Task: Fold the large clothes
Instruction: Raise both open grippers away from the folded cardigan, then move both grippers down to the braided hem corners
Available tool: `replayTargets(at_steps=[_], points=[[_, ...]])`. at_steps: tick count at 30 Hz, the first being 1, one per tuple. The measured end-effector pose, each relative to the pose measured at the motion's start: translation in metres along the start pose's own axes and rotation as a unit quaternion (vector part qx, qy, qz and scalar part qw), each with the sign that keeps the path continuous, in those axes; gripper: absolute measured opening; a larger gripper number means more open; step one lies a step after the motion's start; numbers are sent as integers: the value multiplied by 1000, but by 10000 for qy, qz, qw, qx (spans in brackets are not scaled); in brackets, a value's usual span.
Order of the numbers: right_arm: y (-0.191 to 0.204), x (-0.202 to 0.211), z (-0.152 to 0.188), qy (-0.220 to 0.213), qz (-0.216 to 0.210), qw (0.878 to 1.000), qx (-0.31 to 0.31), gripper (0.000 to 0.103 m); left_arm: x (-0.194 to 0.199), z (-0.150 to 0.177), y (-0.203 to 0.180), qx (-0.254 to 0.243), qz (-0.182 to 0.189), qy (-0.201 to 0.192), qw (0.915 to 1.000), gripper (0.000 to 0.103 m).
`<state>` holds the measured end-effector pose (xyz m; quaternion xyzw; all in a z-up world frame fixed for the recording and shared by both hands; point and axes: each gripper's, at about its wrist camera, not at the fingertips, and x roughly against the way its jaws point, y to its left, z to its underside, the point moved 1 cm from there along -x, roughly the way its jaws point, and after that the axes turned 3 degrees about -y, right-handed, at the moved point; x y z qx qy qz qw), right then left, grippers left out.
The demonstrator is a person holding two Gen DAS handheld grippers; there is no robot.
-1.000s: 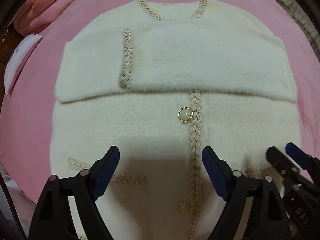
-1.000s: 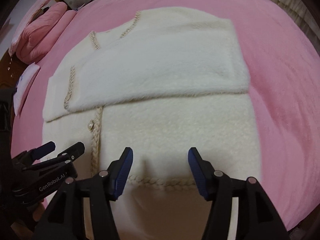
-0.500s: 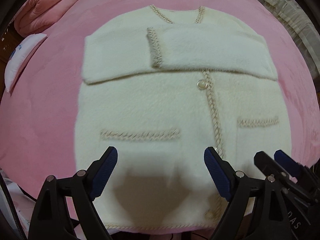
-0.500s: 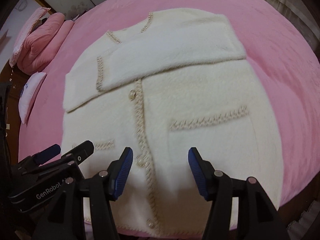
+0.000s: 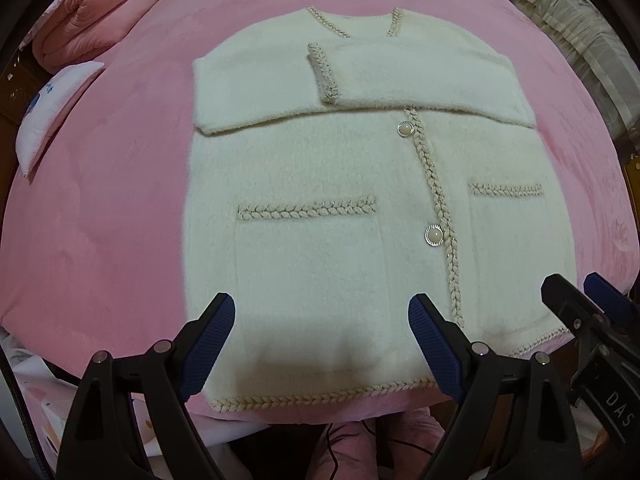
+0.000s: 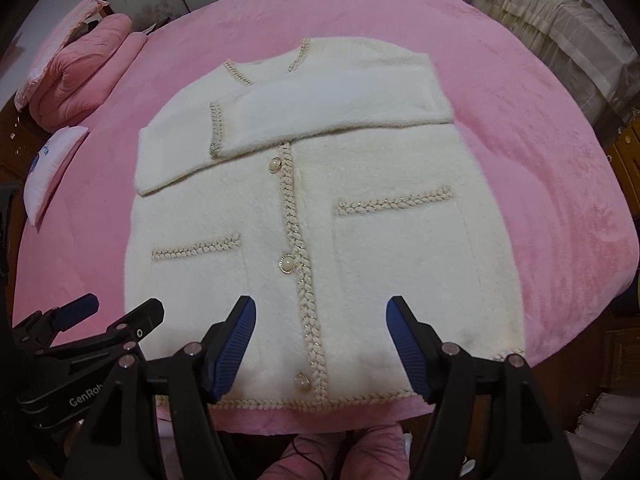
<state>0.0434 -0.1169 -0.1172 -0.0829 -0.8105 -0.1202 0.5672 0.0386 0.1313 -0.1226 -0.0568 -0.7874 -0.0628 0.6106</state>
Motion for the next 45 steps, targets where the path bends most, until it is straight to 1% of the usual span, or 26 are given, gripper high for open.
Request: replayTargets(at_steps=[6,8,10,13,15,19,21,24,26,29,30,32,35,38,39,40,42,45], points=[[-15,3,10,-73,-21,9999,-101,69,-1,17,-2,34,-40,47,10000,87],[-21,2,13,-8,-30,9999,-145,69,-1,21,-2,124,70,109,9998,87],[-27,3,16,19,-175,9997,-185,69,-2,27,0,313,135,229,9992,87],[-37,9,22,33,-357,9991,-214,69,2,36,2,479,84,230,9986,87],[-43,15,26,23,-415,9990,-147,69,7,43,3,539,-14,219,9983,87],[-60,28,34,-126,-599,9981,-120,69,14,60,6,656,-152,211,9975,87],[-71,34,40,-222,-771,9966,-167,69,16,69,8,736,-127,235,9969,87],[-93,41,53,-325,-1088,9926,-426,69,13,88,15,942,-44,341,9950,87],[-108,42,60,-330,-1207,9901,-637,69,9,103,23,1166,25,422,9923,87],[-134,38,74,-252,-1302,9860,-1008,70,4,127,36,1517,175,454,9872,87],[-144,35,79,-180,-1281,9847,-1164,70,3,136,42,1618,300,382,9856,87],[-160,28,88,-28,-1262,9818,-1420,70,0,148,50,1762,381,294,9832,87],[-186,16,101,162,-1286,9725,-1937,72,-10,162,63,2084,391,359,9766,87],[-208,2,113,352,-1227,9596,-2507,72,-24,176,76,2558,455,374,9649,87],[-216,-6,118,473,-1286,9507,-2783,72,-27,178,79,2661,451,352,9623,87],[-224,-15,124,626,-1314,9416,-3037,72,-33,182,83,2824,430,332,9578,87],[-235,-31,133,850,-1280,9252,-3469,72,-42,185,89,3031,419,362,9514,87],[-244,-49,140,878,-1219,9132,-3787,72,-52,184,95,3172,467,303,9467,87]])
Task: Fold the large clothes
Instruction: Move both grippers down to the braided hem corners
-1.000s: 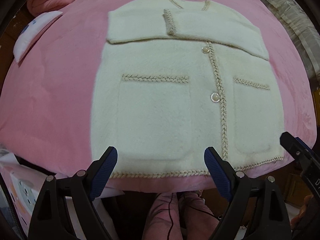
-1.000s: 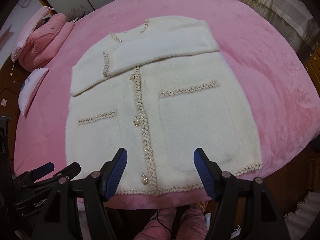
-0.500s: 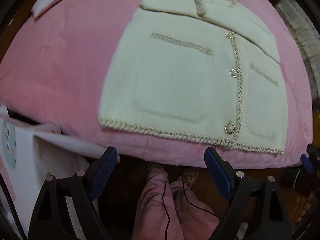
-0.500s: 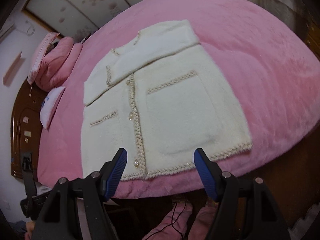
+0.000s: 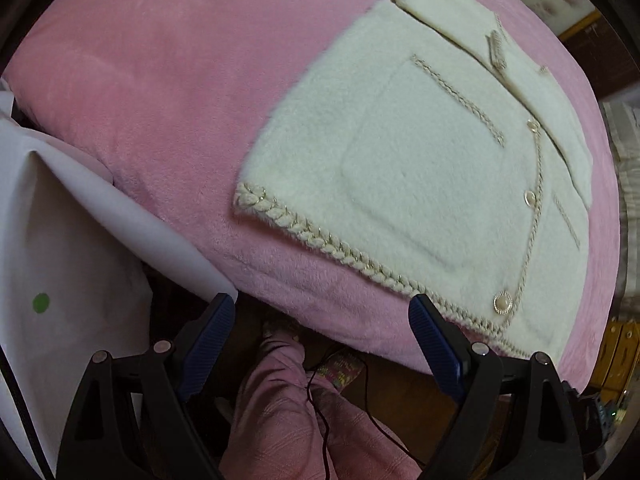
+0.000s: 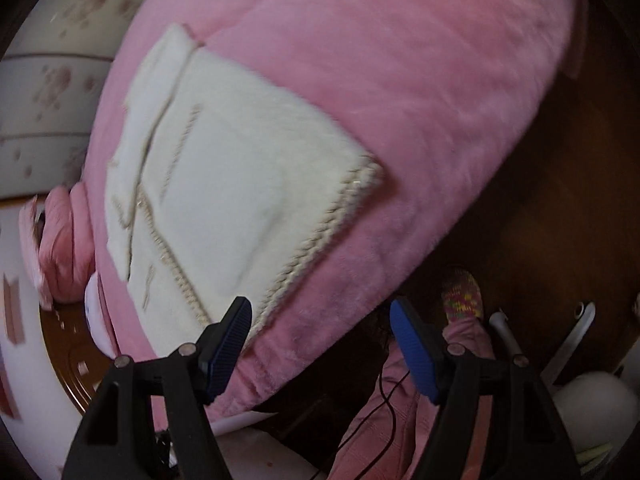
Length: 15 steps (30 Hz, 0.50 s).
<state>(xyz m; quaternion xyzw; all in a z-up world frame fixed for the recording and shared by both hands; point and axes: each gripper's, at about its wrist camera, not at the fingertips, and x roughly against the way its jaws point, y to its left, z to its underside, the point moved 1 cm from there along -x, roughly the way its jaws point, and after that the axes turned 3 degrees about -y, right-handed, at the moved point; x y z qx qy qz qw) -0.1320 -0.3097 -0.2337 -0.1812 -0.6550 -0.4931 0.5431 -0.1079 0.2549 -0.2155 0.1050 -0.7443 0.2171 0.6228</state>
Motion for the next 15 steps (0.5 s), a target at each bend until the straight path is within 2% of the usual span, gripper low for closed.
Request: replayTargets(at_steps=[7,10,12,14,15], points=[[-15,-28,-27,-661,39,9969,-421,72,-30,-15,11,271,-250,-323,9988,87],[-12,-29,-32,-856,2,9950,-506,65,-38,-21,11,334,-372,-446,9978,87],[-8,-29,-36,-1016,-115,9938,-445,52,-44,-23,14,385,-388,-448,9975,87],[-4,-32,-39,-1045,-16,9937,-405,42,-50,-27,19,504,-413,-454,9968,87],[-4,-33,-40,-1039,41,9936,-435,23,-52,-28,21,561,-439,-479,9963,87]])
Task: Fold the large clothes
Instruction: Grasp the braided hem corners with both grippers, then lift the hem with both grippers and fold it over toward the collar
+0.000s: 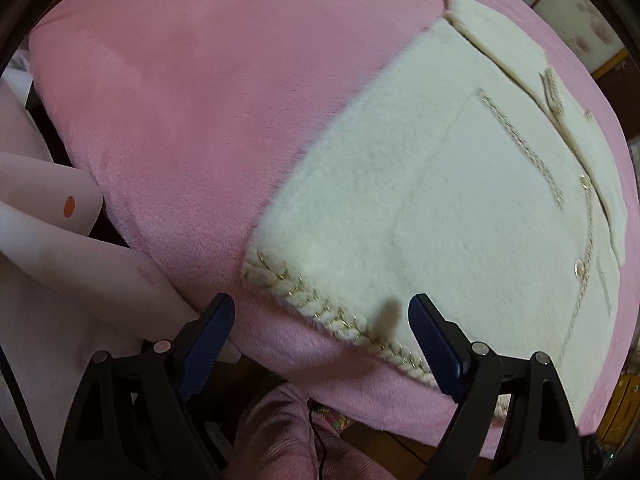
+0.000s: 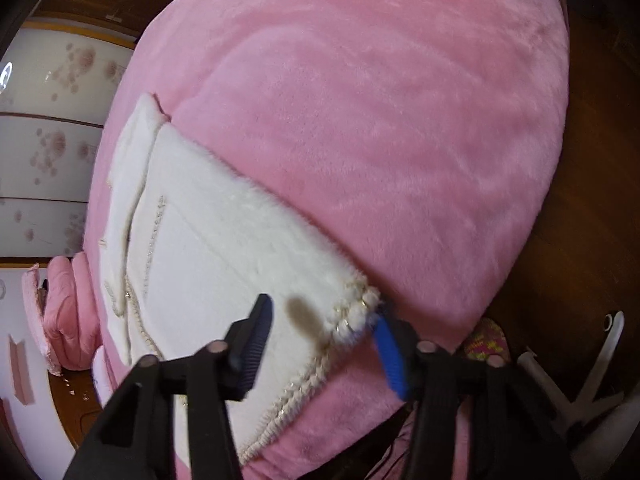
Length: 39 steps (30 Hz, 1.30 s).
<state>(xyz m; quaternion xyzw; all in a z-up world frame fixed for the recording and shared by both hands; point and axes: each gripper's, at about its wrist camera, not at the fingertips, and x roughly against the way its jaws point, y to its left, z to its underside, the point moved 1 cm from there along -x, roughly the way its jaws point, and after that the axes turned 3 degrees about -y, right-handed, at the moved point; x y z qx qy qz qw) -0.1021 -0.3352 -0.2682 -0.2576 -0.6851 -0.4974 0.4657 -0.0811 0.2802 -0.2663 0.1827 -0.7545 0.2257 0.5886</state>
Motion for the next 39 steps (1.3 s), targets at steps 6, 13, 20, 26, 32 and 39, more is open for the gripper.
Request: replayTargets(at_steps=[6,13,20,26,32,39], points=[[7,10,-1,-43,-372,9986,372,18,-12,-13,8,271,-152,-224,9993,87],[47,25,3,41,-1114,9891,958,18,-27,-26,14,700,211,-68,9973,65],[76,22,18,271,-1616,9829,845,17,-16,-32,-5,439,118,-57,9990,22],[112,29,31,186,-1829,9769,1087,17,14,-39,-20,250,722,-429,9962,11],[159,41,32,-37,-2437,9642,1045,15,61,-85,-58,159,1885,-653,9798,10],[202,48,30,-558,-3314,9417,175,14,107,-145,-107,312,2831,-963,9537,10]])
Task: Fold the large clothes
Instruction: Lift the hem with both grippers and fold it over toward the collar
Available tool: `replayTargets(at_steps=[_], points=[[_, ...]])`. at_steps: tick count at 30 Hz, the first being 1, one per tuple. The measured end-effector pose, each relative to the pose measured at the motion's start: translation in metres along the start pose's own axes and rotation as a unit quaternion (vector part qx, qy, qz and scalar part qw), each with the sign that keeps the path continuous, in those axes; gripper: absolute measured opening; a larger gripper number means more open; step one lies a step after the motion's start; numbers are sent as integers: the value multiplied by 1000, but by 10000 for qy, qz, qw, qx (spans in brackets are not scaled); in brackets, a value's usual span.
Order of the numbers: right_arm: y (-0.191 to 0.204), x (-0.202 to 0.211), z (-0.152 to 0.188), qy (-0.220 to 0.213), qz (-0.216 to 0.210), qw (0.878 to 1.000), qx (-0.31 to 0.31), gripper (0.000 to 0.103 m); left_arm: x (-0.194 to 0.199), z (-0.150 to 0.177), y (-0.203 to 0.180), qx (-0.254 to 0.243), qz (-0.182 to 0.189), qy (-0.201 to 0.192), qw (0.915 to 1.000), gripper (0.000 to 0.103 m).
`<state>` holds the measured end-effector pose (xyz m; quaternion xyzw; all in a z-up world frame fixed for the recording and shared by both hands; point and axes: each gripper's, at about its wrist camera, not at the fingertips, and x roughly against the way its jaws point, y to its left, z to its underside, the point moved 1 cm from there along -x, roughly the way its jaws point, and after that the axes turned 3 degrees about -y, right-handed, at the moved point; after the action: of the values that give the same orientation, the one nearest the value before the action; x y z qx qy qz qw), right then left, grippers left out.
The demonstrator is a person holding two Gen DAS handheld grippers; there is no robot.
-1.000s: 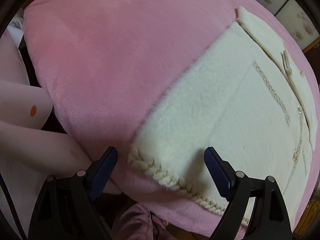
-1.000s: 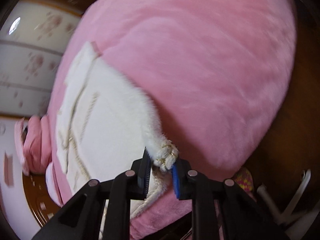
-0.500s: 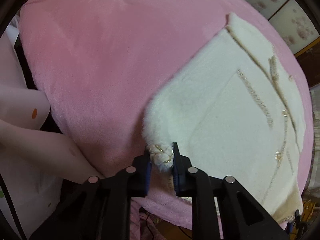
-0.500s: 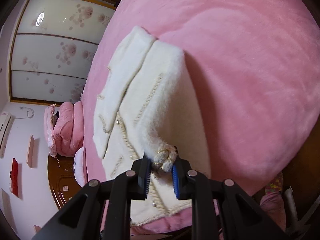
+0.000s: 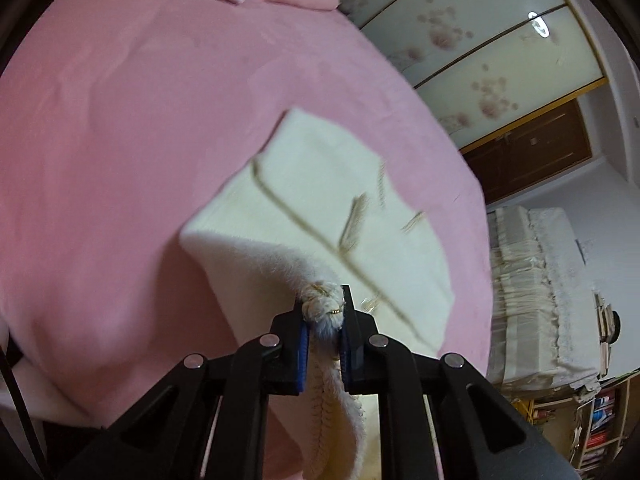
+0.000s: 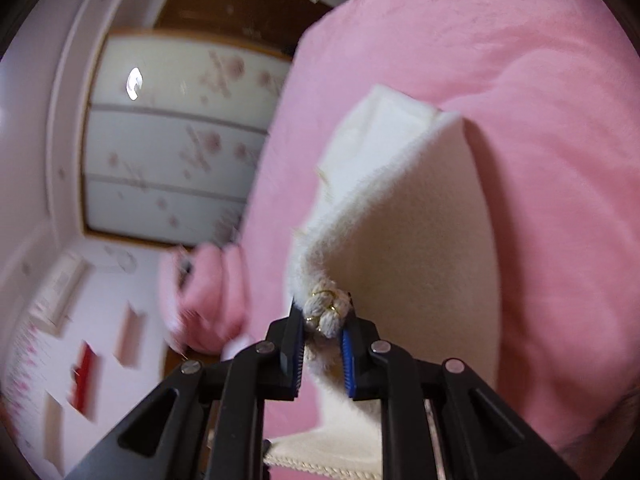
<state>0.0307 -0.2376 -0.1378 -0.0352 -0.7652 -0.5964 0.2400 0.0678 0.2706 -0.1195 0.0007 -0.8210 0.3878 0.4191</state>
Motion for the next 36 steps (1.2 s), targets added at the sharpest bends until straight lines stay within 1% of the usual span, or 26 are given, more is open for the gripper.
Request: replayTargets(at_steps=[3,5,8,11,14,16,17,21,23,24,26,30,34,35,36], points=[[16,-10,-18,-299,-369,9988,-98,14,-5,-31,-15,148,193,-259,9994,9],[27,-11,-33,-563,-520,9970,-65,13,-6,-48,-19,286,286,-401,9984,9],[47,-13,-60,-908,-587,9940,168,13,-13,-79,-30,440,283,-682,9963,9],[60,-19,-87,-1108,-680,9912,265,13,-18,-105,-39,675,388,-1066,9913,9],[67,-30,-112,-1230,-774,9891,217,13,-32,-132,-62,537,257,-1386,9886,9],[70,-39,-127,-1287,-750,9886,199,13,-48,-150,-79,493,168,-1494,9874,9],[72,-46,-135,-1303,-735,9886,187,13,-50,-155,-80,491,123,-1508,9873,9],[74,-79,-168,-1297,-563,9896,273,13,-86,-180,-101,357,-317,-1596,9860,9],[71,-95,-181,-1208,-467,9911,322,13,-105,-185,-110,262,-486,-1606,9855,9],[70,-109,-188,-1124,-367,9923,374,13,-113,-186,-111,213,-574,-1587,9854,9],[70,-132,-194,-983,-172,9939,466,13,-139,-188,-116,108,-830,-1487,9853,9],[59,-181,-208,-633,218,9957,634,13,-182,-190,-120,22,-1142,-1286,9851,10],[54,-210,-215,-439,511,9946,794,13,-209,-192,-128,-255,-1424,-1148,9828,11],[53,-216,-216,-406,565,9944,800,13,-211,-192,-128,-271,-1474,-1130,9822,12],[50,-220,-218,-366,614,9941,815,13,-216,-193,-130,-291,-1518,-1086,9820,18]])
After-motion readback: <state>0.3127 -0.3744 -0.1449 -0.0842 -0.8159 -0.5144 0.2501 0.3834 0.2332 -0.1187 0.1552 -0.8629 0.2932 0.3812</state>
